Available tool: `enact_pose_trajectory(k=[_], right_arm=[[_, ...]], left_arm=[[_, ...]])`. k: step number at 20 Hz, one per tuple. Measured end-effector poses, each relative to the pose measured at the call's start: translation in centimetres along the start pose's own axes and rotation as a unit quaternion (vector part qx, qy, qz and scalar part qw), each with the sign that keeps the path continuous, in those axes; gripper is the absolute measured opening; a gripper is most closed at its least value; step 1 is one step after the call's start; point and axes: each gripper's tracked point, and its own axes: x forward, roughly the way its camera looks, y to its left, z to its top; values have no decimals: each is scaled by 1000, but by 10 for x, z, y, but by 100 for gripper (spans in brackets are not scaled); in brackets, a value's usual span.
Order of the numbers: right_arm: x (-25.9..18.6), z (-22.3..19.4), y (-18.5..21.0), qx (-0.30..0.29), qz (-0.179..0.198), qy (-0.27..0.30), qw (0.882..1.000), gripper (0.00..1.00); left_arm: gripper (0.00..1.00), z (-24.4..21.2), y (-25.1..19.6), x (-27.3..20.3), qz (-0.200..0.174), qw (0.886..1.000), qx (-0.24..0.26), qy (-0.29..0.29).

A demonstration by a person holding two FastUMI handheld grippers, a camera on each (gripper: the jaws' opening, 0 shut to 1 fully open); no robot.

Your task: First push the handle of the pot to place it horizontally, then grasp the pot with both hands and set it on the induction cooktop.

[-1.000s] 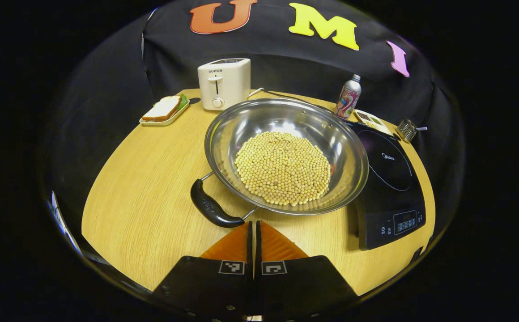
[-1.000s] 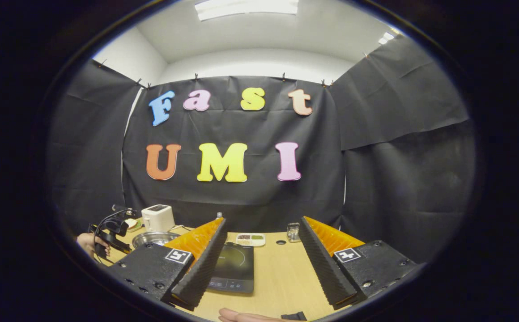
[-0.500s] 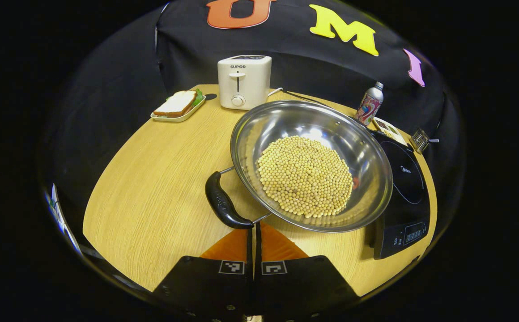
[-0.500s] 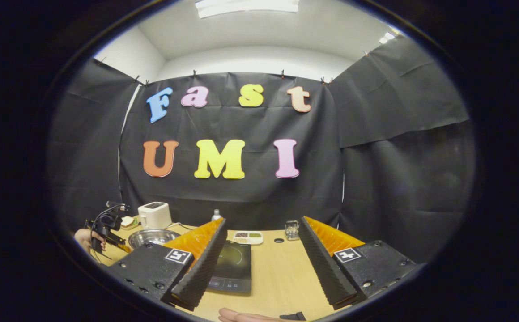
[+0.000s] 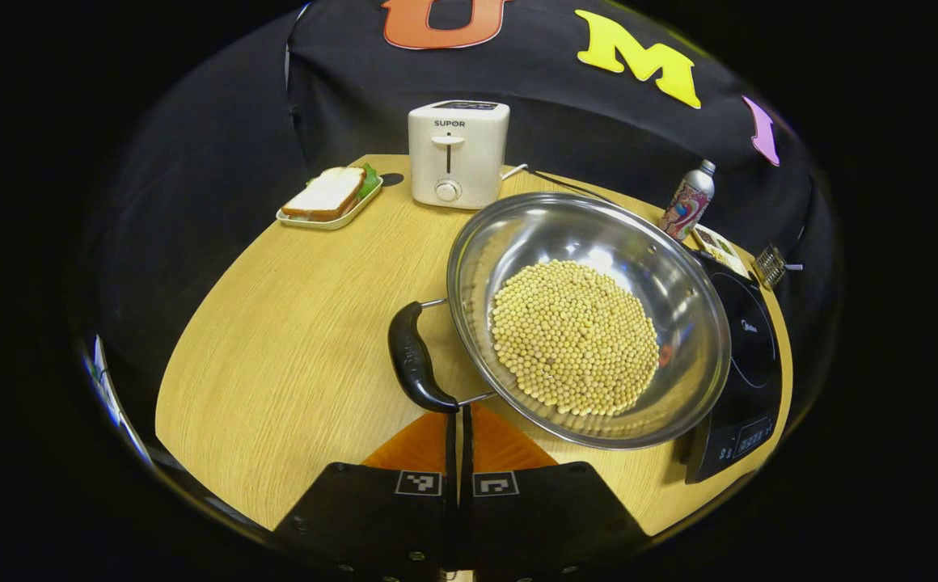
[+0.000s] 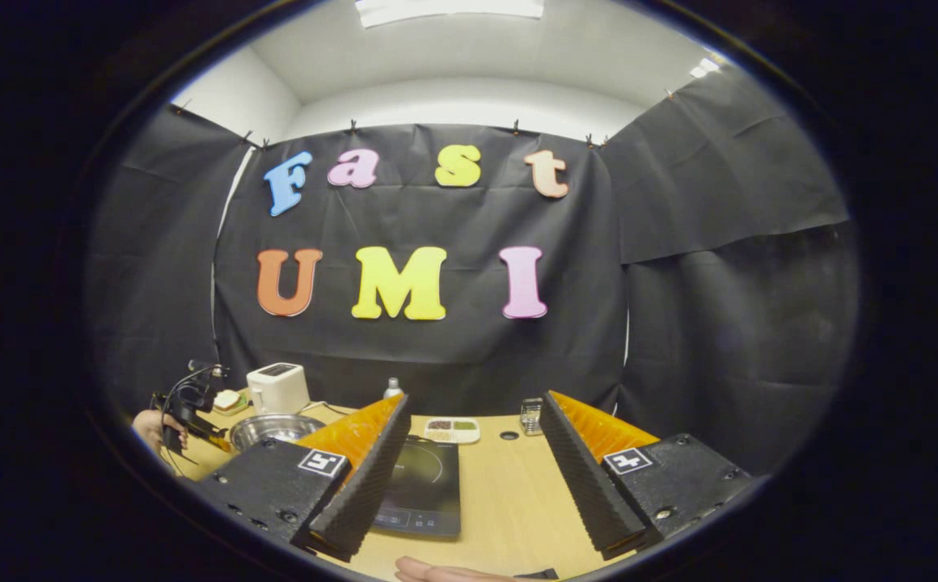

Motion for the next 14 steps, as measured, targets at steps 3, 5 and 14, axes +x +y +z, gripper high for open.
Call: enact_pose_trajectory(k=[3, 5, 14], right_arm=[[13, -2, 8, 1, 1, 7, 1000, 100], [23, -6, 11, 0, 0, 13, 1000, 96], [56, -15, 16, -6, -7, 34, 999, 100]], left_arm=[[0, 12, 7, 10, 4, 1000, 0, 3], [0, 18, 10, 15, 6, 1000, -2, 8], [0, 47, 16, 36, 10, 1000, 8, 17]])
